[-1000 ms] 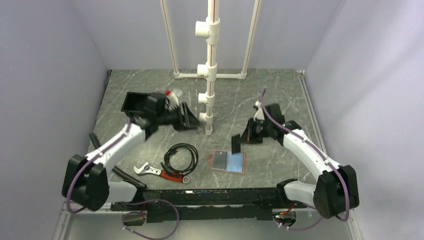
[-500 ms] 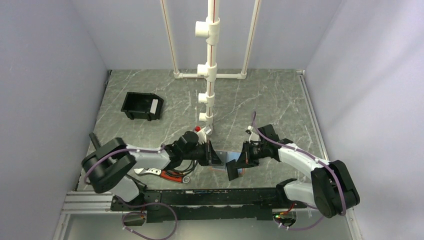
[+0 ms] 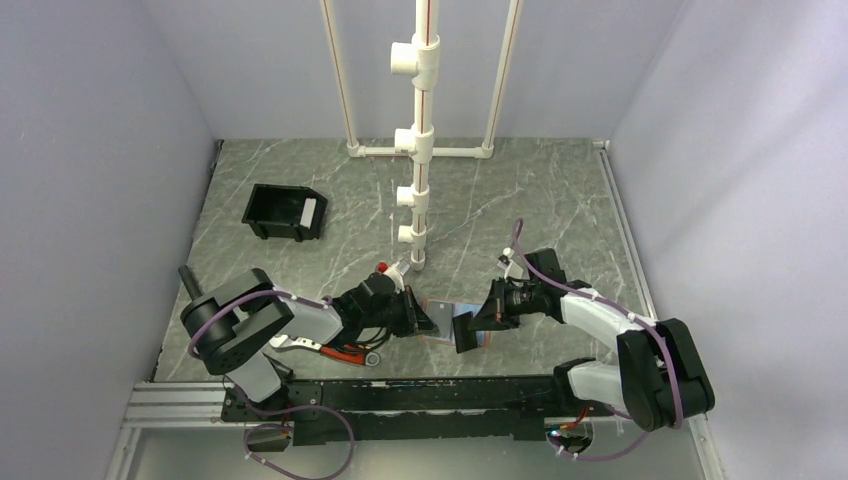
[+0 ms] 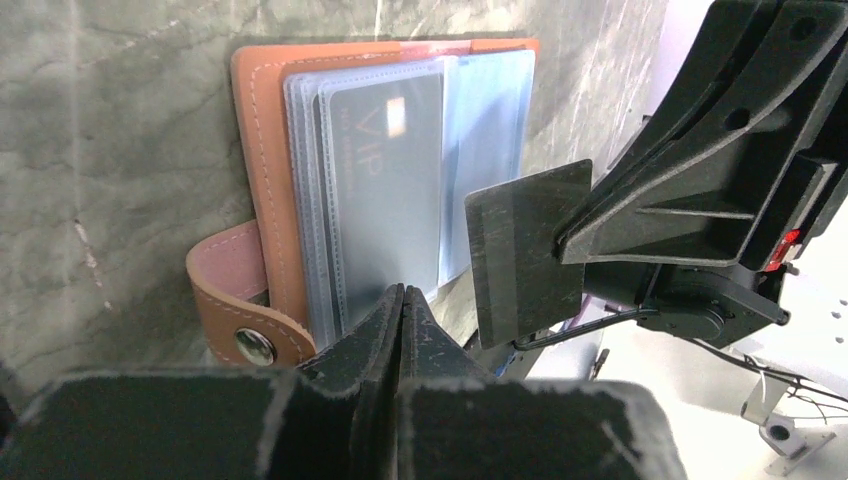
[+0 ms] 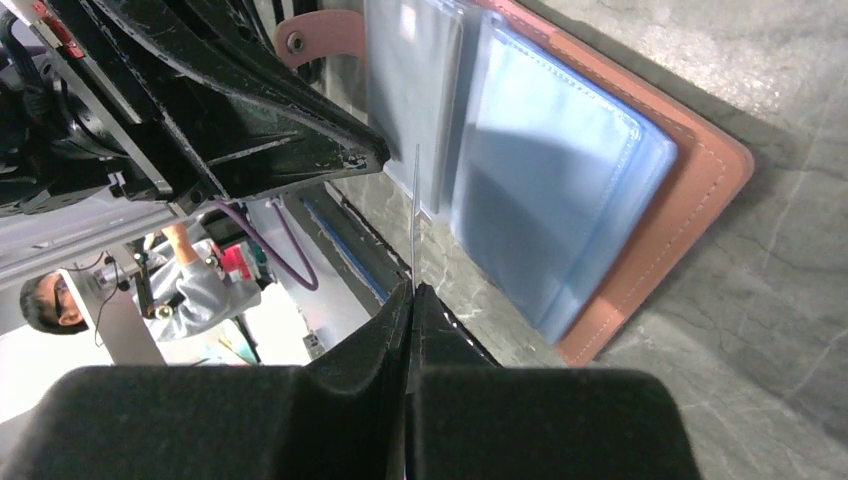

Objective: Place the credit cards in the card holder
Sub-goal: Insert the credit card into the card holder.

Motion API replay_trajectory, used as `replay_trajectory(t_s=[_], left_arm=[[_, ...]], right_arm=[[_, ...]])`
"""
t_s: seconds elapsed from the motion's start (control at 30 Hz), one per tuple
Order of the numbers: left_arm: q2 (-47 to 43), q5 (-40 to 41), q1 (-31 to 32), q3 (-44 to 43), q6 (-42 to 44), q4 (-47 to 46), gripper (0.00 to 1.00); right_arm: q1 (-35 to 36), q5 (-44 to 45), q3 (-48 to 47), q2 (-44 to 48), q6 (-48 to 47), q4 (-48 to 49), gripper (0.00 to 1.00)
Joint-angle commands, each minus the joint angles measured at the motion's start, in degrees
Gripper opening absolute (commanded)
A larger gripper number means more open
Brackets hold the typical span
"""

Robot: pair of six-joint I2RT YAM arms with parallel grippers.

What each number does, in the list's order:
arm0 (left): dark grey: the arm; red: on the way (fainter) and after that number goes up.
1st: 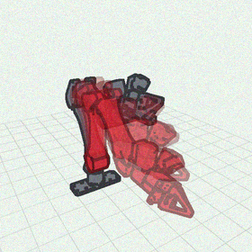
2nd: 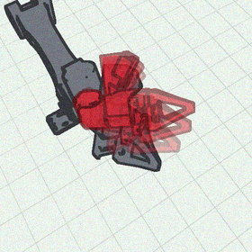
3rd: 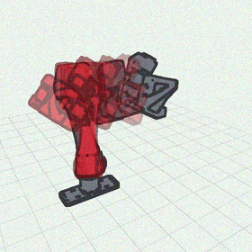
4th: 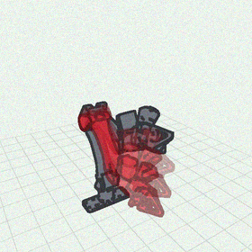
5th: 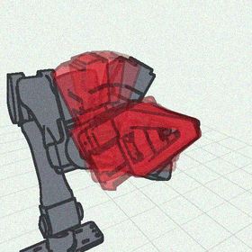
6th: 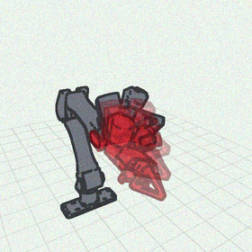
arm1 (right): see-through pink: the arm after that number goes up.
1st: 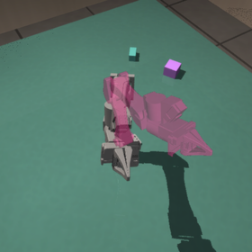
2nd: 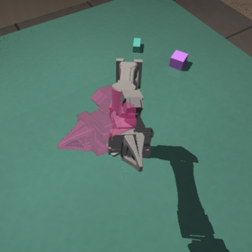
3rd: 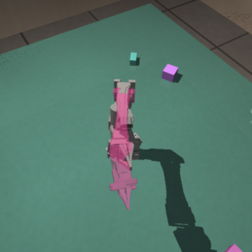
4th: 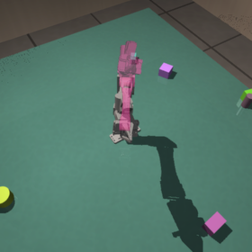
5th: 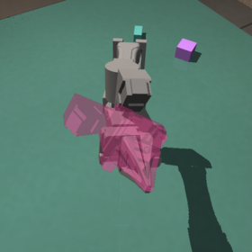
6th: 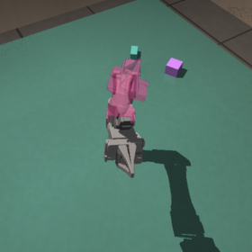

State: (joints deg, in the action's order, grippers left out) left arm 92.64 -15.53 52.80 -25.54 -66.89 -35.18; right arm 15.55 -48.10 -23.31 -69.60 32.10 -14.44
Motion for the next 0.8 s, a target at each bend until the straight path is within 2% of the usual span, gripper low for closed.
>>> replay_trajectory(t_s=[0.0,0.77], left_arm=[[-2.41,2.65,0.05,-0.68,0.83,2.58,0.06],[-1.76,2.66,0.05,-0.19,-0.07,3.94,0.05]], right_arm=[[-0.18,-2.78,0.33,-0.49,-0.48,4.5,0.0],[-0.7,-2.46,1.49,-4.1,-0.76,7.36,0.0]])
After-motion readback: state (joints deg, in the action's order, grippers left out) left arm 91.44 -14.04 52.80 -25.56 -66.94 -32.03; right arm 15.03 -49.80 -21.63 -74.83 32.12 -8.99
